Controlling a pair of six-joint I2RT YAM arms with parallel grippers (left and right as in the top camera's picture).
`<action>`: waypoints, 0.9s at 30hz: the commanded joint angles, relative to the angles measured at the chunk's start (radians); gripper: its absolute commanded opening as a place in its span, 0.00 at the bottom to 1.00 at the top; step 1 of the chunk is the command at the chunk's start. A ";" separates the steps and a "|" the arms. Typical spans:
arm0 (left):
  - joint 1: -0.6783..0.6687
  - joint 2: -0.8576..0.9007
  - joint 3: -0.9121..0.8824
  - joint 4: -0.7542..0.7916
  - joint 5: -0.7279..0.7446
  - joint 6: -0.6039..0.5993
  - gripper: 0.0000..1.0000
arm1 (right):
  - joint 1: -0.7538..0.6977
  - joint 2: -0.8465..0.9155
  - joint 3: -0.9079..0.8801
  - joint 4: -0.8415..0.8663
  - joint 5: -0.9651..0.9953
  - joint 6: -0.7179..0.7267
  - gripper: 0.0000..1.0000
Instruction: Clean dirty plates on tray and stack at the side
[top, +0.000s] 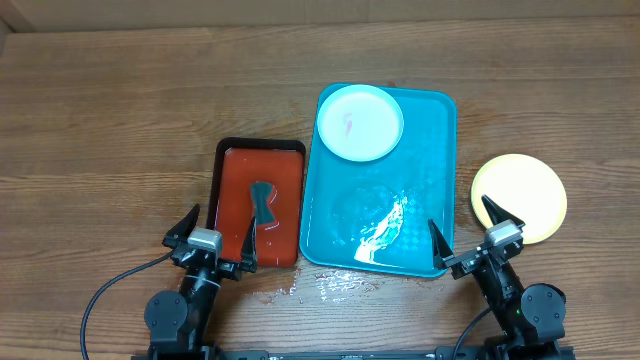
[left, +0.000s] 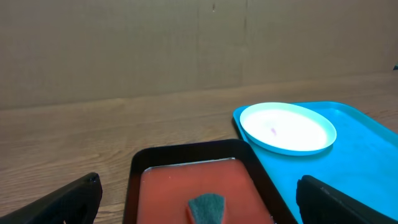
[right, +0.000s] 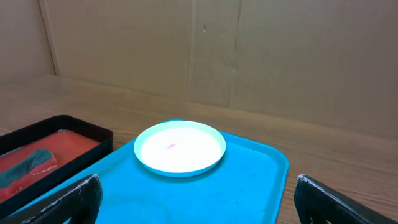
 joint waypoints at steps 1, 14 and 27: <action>0.006 -0.007 -0.003 0.000 0.008 0.017 1.00 | -0.003 -0.012 -0.011 0.008 0.003 0.004 1.00; 0.006 -0.007 -0.003 0.001 0.008 0.017 1.00 | -0.002 -0.012 -0.011 0.011 -0.053 0.004 1.00; 0.006 -0.007 -0.003 0.000 0.008 0.017 1.00 | -0.002 0.001 0.086 0.043 -0.165 0.090 1.00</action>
